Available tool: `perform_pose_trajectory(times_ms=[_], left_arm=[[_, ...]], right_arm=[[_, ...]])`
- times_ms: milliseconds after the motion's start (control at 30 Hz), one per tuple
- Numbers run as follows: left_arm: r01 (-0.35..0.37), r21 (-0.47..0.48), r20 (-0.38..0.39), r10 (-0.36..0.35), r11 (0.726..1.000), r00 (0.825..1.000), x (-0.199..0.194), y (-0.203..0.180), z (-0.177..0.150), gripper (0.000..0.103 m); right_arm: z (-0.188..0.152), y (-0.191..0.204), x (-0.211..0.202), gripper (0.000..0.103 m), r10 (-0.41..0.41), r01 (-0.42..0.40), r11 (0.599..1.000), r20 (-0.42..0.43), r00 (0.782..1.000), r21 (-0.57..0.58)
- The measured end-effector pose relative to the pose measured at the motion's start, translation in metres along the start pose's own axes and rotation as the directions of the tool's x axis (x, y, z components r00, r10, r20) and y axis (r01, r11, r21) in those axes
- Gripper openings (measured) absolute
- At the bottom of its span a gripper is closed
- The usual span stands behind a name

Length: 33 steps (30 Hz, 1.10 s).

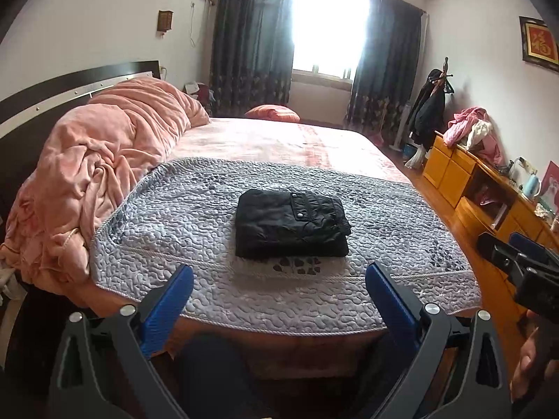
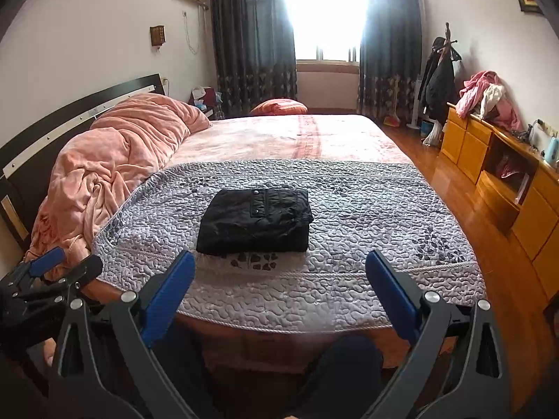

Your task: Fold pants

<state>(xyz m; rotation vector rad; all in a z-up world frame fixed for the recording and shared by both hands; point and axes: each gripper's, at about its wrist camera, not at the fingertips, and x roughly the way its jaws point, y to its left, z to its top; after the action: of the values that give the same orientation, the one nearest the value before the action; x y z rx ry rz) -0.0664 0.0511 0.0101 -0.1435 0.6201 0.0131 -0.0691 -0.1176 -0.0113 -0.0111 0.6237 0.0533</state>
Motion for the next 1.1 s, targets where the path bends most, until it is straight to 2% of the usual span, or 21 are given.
perform_pose_trajectory(times_ms=[233, 367, 533, 633, 1100], left_arm=[[0.0, -0.027, 0.0, 0.0, 1.0, 1.0, 0.007, 0.005, 0.006, 0.099], [-0.028, -0.014, 0.008, 0.028, 0.999, 1.0, 0.008, 0.005, 0.01, 0.099], [0.008, -0.031, 0.022, -0.007, 0.999, 1.0, 0.009, 0.007, 0.011, 0.099], [-0.019, -0.024, 0.03, 0.02, 1.0, 0.999, 0.009, 0.006, 0.013, 0.099], [-0.064, 0.004, 0.052, 0.064, 0.998, 0.997, 0.011, 0.001, 0.015, 0.099]], right_arm=[[0.0, -0.001, 0.011, 0.098, 0.011, -0.011, 1.0, -0.016, 1.0, -0.002], [-0.001, -0.003, 0.02, 0.098, 0.017, -0.016, 1.0, -0.029, 0.999, 0.006], [-0.002, -0.003, 0.028, 0.098, 0.026, -0.026, 1.0, -0.048, 0.999, 0.01], [-0.003, -0.004, 0.032, 0.098, 0.036, -0.035, 0.999, -0.057, 0.998, 0.015], [-0.001, -0.004, 0.039, 0.098, 0.037, -0.036, 0.999, -0.06, 0.998, 0.017]])
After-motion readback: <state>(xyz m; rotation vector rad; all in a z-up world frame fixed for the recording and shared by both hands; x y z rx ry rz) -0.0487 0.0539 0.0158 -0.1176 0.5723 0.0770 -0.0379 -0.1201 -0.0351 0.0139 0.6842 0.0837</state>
